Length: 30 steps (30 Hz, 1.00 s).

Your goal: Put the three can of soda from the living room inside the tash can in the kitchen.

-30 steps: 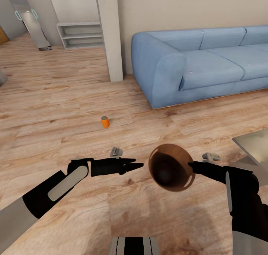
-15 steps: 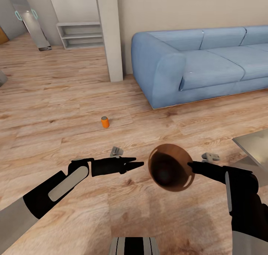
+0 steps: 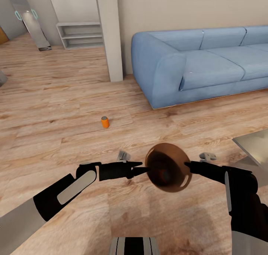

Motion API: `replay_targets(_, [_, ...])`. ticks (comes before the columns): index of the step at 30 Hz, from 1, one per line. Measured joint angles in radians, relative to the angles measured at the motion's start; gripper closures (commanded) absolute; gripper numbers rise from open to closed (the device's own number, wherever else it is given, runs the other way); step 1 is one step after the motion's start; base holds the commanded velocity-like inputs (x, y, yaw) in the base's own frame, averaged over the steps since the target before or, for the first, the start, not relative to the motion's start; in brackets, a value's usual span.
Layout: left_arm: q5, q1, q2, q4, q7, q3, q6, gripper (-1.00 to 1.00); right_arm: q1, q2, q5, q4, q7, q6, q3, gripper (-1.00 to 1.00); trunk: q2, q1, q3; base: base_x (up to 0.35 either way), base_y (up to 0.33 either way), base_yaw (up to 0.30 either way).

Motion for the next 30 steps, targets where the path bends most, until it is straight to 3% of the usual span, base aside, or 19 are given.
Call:
replay_targets(12, [0.006, 0.0, -0.005, 0.102, -0.014, -0.002, -0.001, -1.0, 0.0, 0.0, 0.002, 0.0, 0.02, -0.004, -0.003, 1.0, 0.0, 0.0, 0.0, 0.0, 0.0, 0.0])
replay_targets(19, [0.003, 0.0, -0.006, 0.108, -0.014, -0.002, -0.003, -1.0, 0.0, -0.005, 0.004, 0.0, 0.021, -0.005, -0.005, 1.0, 0.0, 0.0, 0.0, 0.0, 0.0, 0.0])
replay_targets(30, [-0.007, 0.0, -0.002, 0.097, -0.015, -0.002, -0.062, -1.0, 0.0, -0.003, 0.003, 0.0, 0.021, -0.004, -0.005, 1.0, 0.0, 0.0, 0.0, 0.0, 0.0, 0.0])
